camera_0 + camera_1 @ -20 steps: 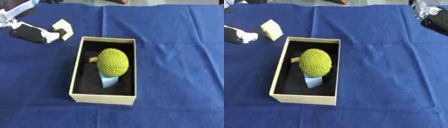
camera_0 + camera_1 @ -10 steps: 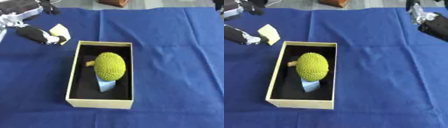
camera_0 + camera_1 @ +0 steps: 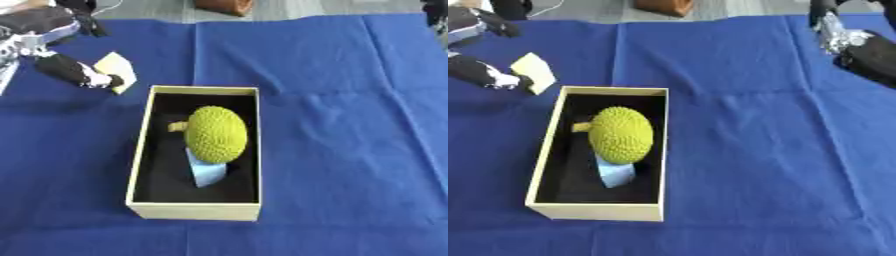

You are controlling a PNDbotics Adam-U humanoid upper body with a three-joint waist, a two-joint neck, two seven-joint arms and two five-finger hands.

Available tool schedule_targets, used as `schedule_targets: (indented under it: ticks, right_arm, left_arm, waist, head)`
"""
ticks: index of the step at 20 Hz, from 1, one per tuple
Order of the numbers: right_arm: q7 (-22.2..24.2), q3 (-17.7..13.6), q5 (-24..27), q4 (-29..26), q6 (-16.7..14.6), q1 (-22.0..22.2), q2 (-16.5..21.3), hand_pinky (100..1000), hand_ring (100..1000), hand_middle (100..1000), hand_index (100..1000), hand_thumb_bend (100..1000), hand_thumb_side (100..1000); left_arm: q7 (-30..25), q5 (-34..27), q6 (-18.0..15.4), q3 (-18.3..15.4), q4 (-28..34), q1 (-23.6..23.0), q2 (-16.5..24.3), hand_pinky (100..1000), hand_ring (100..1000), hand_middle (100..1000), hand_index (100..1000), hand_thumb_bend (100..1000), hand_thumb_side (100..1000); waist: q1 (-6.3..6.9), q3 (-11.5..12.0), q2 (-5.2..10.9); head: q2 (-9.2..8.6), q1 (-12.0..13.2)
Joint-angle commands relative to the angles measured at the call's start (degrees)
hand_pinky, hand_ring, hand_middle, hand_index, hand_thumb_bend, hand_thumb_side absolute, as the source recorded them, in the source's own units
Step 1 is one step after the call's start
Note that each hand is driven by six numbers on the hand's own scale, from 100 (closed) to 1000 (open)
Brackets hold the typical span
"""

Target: Pick up objects on the table and place them in the box.

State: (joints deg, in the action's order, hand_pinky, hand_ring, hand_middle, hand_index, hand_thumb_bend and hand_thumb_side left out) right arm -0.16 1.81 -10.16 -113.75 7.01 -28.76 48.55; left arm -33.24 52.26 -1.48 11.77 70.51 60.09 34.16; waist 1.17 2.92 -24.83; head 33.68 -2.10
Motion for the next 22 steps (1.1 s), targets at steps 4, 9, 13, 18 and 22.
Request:
schedule_targets:
  ticks: [4,9,13,18,22]
  right_arm:
    - [-0.33,-0.51,0.39,-0.84,0.44,-0.70,1.25,864,665,631,754,100,707]
    - [-0.47,-0.46,0.37,-0.84,0.69,-0.67,1.13,864,663,629,752,100,709]
    - [-0.54,-0.43,0.36,-0.84,0.81,-0.67,1.11,864,663,629,751,100,709]
    - [-0.58,-0.45,0.35,-0.84,0.88,-0.59,1.09,864,661,625,748,100,711]
    - [-0.86,-0.48,0.30,-0.84,1.15,-0.58,0.88,864,660,624,747,100,711]
  left_arm:
    - [1.00,1.85,0.42,-1.74,-3.52,1.95,-0.04,898,849,784,908,530,680]
    - [1.24,1.62,2.50,-2.43,-5.68,2.34,-0.59,888,842,774,907,532,705]
    - [1.25,1.94,3.09,-2.48,-6.26,2.43,-0.74,888,842,774,907,533,705]
    - [1.20,2.10,3.25,-2.62,-6.48,2.33,-0.66,860,820,747,904,562,706]
    - [1.09,4.84,5.78,-3.26,-9.05,2.60,-1.25,844,805,726,903,563,700]
  waist:
    - [0.26,-0.63,0.89]
    - [0.51,-1.06,0.45]
    - [0.56,-1.15,0.32]
    - [0.61,-1.20,0.17]
    - [0.71,-1.49,-0.55]
  head:
    - [-1.03,0.58]
    - [-1.28,0.83]
    - [-1.31,0.89]
    - [-1.33,0.94]
    - [-1.74,1.42]
